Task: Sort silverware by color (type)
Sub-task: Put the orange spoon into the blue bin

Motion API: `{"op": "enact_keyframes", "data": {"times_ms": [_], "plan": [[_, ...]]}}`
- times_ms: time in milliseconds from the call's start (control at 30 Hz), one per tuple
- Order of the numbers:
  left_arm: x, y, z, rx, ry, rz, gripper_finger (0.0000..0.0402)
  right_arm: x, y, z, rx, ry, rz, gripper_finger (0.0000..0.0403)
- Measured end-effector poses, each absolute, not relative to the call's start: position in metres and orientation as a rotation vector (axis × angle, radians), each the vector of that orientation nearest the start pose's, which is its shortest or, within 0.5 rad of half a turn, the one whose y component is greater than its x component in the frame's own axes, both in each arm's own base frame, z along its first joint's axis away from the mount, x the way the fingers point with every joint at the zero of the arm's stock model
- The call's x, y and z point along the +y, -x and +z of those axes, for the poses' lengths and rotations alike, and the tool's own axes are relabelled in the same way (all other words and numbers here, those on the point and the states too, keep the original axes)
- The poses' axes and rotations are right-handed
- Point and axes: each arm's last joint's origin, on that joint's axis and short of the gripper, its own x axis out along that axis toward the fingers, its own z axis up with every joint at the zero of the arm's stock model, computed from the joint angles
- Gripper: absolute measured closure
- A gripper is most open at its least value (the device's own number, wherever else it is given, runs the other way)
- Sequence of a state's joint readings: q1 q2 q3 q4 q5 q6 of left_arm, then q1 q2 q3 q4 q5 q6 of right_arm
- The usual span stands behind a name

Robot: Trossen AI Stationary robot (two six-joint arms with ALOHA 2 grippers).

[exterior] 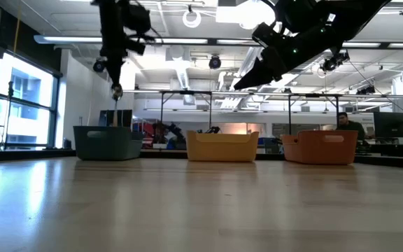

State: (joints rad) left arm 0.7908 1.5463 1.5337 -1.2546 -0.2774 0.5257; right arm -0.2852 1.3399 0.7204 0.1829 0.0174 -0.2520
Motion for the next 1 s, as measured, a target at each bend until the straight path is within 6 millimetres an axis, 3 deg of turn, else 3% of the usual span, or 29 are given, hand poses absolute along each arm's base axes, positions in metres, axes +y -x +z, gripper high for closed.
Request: {"op": "enact_keyframes", "data": {"times_ms": [200, 533, 833, 1000], "plan": [[0.245, -0.197, 0.297, 1.528, 0.023, 0.371, 0.0401, -0.08, -0.27, 0.226, 0.469, 0.188, -0.241, 0.0403], [0.293, -0.181, 0.245, 1.577, 0.192, 0.264, 0.0401, -0.08, -0.27, 0.226, 0.469, 0.191, -0.24, 0.0403], [0.31, -0.183, 0.224, 1.563, 0.2, 0.256, 0.0399, -0.08, -0.27, 0.226, 0.47, 0.202, -0.238, 0.0403], [0.312, -0.185, 0.221, 1.564, 0.206, 0.276, 0.0377, -0.08, -0.27, 0.226, 0.47, 0.202, -0.238, 0.0403]]}}
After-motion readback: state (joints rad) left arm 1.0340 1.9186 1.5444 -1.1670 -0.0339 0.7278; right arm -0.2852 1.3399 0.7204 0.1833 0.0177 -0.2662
